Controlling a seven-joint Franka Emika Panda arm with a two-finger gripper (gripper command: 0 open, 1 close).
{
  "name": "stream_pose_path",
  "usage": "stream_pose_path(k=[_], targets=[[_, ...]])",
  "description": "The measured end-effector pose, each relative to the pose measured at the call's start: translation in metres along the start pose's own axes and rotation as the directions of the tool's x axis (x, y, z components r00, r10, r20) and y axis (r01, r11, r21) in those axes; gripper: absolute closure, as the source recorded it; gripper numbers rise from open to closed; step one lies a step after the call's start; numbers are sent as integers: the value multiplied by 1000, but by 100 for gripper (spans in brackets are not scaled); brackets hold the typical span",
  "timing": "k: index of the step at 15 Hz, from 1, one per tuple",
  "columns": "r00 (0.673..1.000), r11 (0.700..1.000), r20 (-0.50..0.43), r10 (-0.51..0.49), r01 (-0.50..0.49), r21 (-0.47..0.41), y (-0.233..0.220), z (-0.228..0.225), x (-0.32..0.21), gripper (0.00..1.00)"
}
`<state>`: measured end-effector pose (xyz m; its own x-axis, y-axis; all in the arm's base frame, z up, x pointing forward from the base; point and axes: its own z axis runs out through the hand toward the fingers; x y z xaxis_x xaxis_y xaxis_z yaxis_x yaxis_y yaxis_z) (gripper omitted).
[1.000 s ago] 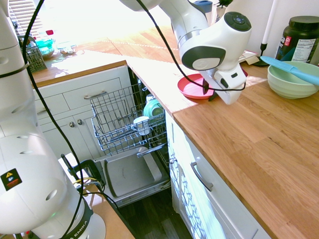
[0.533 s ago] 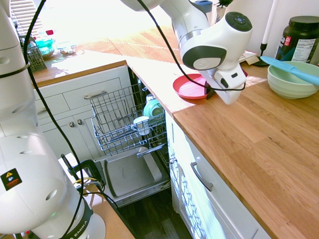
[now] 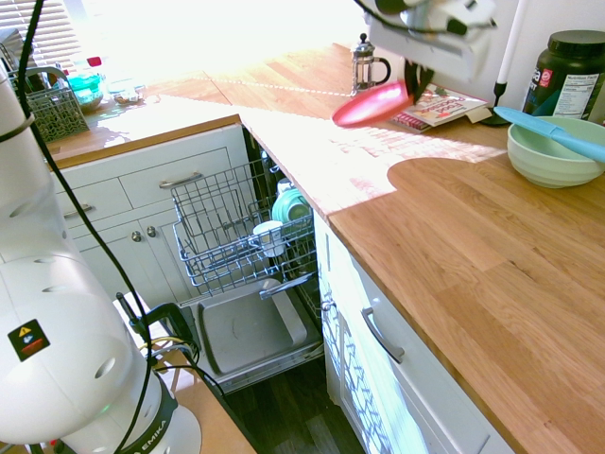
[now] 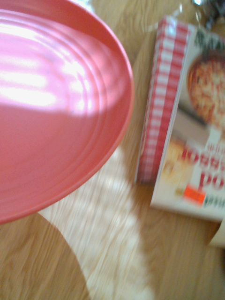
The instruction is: Put the plate in the dishwasher
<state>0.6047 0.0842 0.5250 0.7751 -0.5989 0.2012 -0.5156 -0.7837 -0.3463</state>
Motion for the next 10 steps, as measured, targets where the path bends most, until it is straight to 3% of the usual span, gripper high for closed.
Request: stream_pose_path(k=[3, 5, 8, 10], targets=[[980, 979, -61, -189, 183, -88, -100, 9, -158, 100], [947, 944, -100, -307, 289, -160, -118, 35, -267, 100], [871, 876, -184, -456, 403, -264, -131, 75, -403, 100], [790, 817, -262, -555, 457, -353, -148, 114, -451, 100]])
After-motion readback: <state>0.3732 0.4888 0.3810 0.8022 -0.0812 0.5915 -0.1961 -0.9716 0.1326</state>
